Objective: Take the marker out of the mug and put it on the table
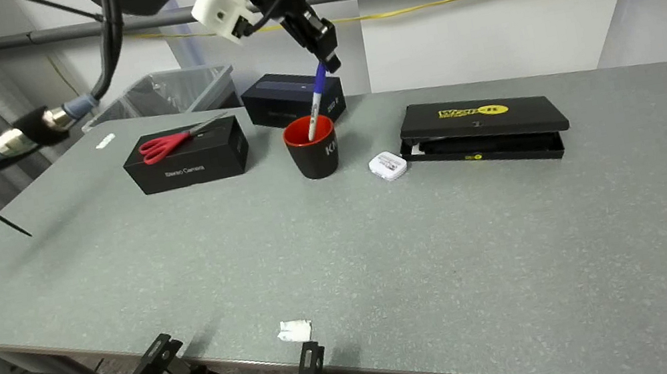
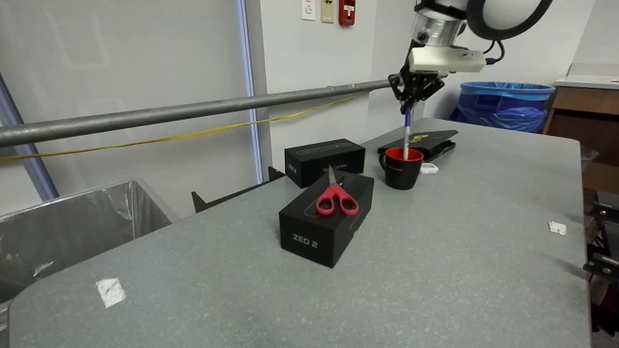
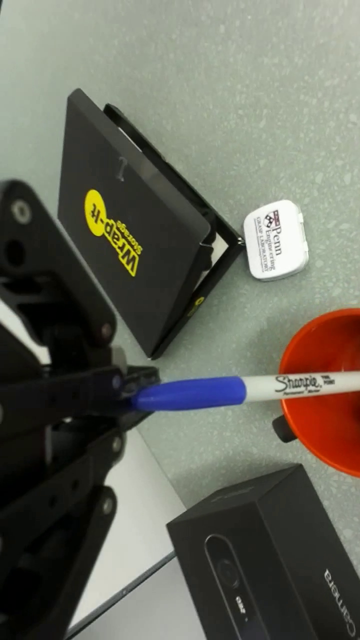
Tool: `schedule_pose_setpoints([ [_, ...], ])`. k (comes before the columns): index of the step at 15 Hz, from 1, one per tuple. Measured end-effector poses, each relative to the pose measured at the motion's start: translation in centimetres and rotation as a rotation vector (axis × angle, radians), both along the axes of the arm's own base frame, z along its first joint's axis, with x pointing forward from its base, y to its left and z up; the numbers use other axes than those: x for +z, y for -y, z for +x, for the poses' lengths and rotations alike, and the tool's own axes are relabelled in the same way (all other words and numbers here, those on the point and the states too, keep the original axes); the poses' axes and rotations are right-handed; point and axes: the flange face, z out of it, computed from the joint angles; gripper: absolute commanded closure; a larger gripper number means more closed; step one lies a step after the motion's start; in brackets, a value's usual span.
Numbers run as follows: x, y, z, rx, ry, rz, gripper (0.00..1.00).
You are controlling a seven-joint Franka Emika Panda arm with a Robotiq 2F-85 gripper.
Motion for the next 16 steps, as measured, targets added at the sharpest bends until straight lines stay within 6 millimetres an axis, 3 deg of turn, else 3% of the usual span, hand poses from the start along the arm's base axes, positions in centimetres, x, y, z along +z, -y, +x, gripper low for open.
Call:
schedule_pose_setpoints([
  [4,4.9,1.7,-4.9,0.021,0.033,0.042,0.98],
  [7,4.8,2.3,-9.1,0.087,-0.088,0.097,0.98],
  [11,0.5,3.9,-11.4,0.122,-0.283,0.176,0.98],
  [14,-4.6,4.4,-10.7,0.105,-0.389,0.177,0.98],
  [16,-7.7,4.5,-9.2,0.08,-0.432,0.169,0.98],
])
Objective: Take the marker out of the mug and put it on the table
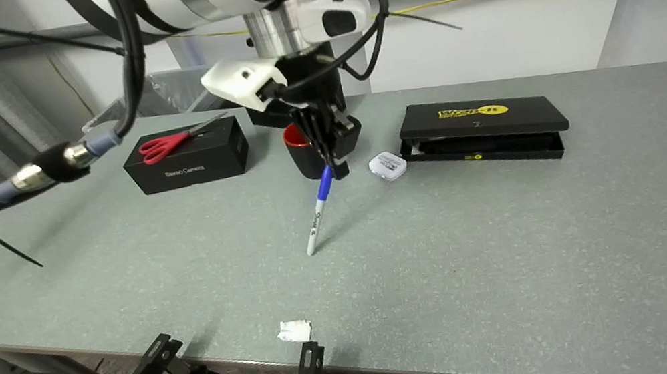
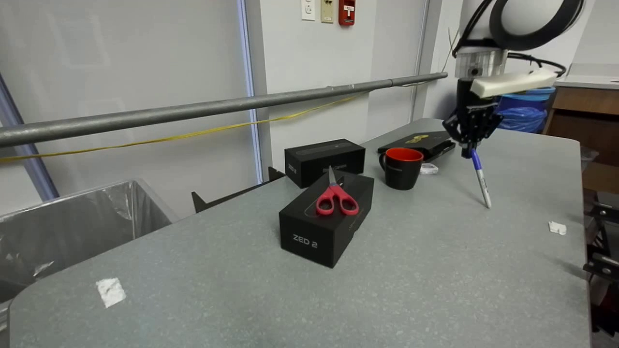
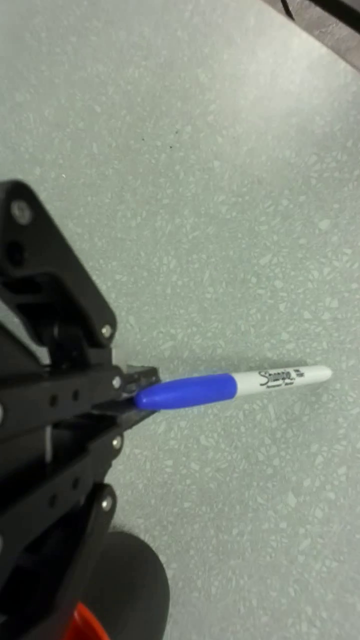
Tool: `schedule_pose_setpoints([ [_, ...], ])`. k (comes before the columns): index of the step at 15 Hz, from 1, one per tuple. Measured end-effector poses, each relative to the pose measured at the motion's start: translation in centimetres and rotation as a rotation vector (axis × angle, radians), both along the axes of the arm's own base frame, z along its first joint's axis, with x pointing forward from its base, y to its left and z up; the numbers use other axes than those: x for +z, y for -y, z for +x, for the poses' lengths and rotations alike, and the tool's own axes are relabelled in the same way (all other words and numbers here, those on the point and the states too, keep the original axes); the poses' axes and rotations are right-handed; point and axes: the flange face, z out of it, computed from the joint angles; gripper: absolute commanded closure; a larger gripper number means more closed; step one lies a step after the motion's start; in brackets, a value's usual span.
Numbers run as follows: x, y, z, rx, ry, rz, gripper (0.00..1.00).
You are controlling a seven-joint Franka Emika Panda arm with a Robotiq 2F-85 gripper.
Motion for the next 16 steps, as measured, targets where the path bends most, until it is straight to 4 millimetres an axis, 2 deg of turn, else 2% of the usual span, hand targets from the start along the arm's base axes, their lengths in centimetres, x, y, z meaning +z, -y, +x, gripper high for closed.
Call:
schedule_pose_setpoints([
  [2,-2.1,0.2,2.2,-0.027,-0.011,-0.019,0.98],
  [3,-2.8,0.3,3.3,-0.04,-0.01,-0.028,0.67],
  [4,-3.2,0.4,4.4,-0.052,-0.005,-0.036,0.66],
  [5,-3.5,0.6,5.3,-0.063,0.003,-0.044,0.6],
  [9,-3.4,0.8,8.1,-0.097,0.04,-0.063,0.3],
  [13,-2.5,0.9,9.4,-0.119,0.072,-0.071,0.01],
  [16,-2.0,1.1,9.9,-0.129,0.085,-0.073,0.0],
])
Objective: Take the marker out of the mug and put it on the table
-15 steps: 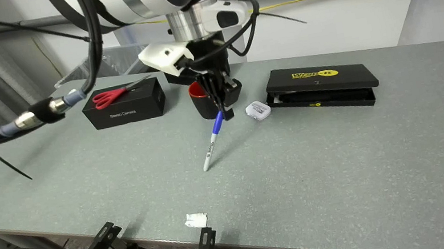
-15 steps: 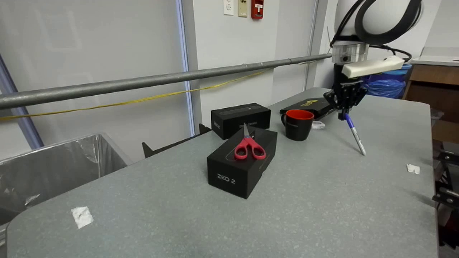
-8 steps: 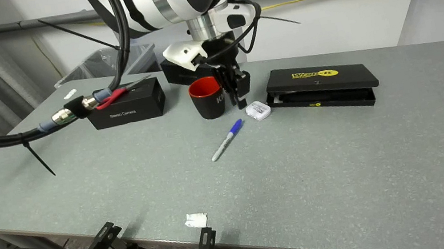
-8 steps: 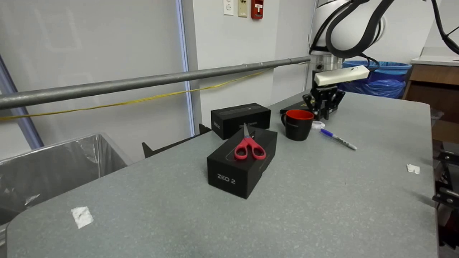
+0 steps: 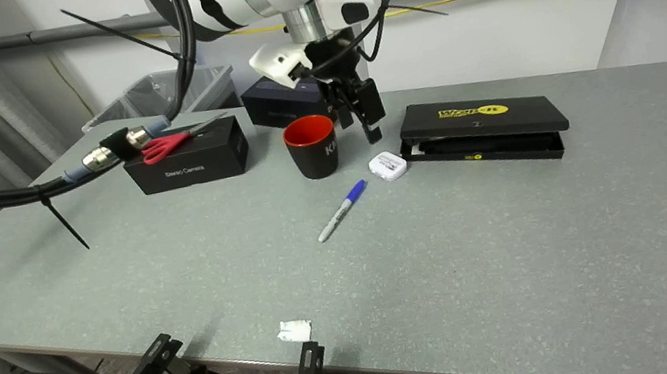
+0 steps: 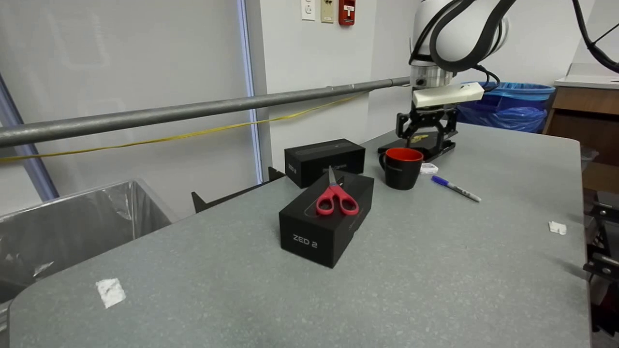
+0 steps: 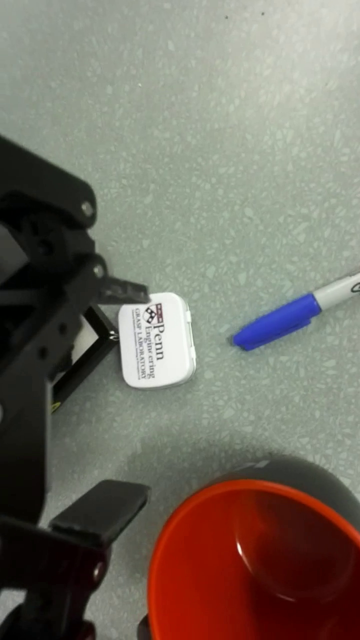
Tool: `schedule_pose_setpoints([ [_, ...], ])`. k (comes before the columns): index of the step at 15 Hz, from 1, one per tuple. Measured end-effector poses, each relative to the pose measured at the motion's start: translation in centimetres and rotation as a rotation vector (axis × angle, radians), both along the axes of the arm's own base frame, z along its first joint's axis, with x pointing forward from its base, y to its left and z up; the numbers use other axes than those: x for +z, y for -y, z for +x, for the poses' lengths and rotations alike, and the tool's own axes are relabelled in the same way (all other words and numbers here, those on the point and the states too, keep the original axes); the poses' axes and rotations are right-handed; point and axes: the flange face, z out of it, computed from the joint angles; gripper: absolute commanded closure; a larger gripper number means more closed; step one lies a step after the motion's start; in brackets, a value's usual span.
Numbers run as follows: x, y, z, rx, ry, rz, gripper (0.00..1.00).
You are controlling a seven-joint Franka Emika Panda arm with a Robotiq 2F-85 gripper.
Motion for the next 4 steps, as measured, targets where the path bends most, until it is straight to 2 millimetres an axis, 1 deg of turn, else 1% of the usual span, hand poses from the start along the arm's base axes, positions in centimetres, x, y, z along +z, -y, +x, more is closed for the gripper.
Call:
schedule_pose_setpoints([
  [4,0.1,0.05,0.1,0.0,0.001,-0.001,0.0],
])
